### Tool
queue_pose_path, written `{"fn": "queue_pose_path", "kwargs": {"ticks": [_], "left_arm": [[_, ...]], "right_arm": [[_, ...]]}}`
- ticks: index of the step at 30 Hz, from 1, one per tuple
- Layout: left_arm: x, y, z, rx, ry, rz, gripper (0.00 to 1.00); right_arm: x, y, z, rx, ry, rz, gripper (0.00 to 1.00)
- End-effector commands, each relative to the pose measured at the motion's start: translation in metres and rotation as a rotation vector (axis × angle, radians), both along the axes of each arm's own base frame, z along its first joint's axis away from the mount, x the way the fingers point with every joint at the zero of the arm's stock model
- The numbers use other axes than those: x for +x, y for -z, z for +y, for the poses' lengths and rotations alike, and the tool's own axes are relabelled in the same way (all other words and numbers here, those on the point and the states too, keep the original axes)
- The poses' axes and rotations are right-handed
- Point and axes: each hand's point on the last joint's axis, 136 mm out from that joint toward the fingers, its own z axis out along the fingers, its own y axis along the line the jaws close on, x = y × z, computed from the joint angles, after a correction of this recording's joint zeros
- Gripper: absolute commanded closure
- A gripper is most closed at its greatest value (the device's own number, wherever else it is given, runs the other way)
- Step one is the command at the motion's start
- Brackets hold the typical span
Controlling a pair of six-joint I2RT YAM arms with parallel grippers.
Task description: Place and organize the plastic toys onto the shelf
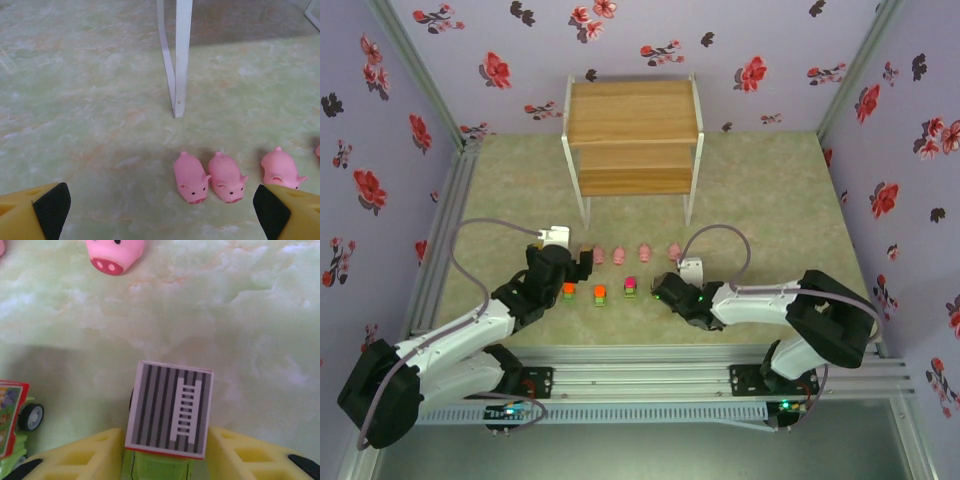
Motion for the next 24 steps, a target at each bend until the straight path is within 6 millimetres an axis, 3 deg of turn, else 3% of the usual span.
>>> {"fn": "queue_pose_path", "kwargs": {"ticks": [1, 14, 24], "left_arm": [[0.007, -0.012, -0.004, -0.038, -0.010, -0.016, 0.02], [0.007, -0.011, -0.004, -0.038, -0.009, -0.011, 0.02], [0.007, -0.010, -0.010, -0.047, 0.020, -0.002, 0.02]], "right_arm": [[-0.002, -0.005, -0.015, -0.037, 0.032, -0.029, 0.75], [0.005, 0.006, -0.011, -0.033, 0.066, -0.054, 0.80], [0.004, 0.013, -0.020, -0.050, 0.091, -0.065, 0.86]]}}
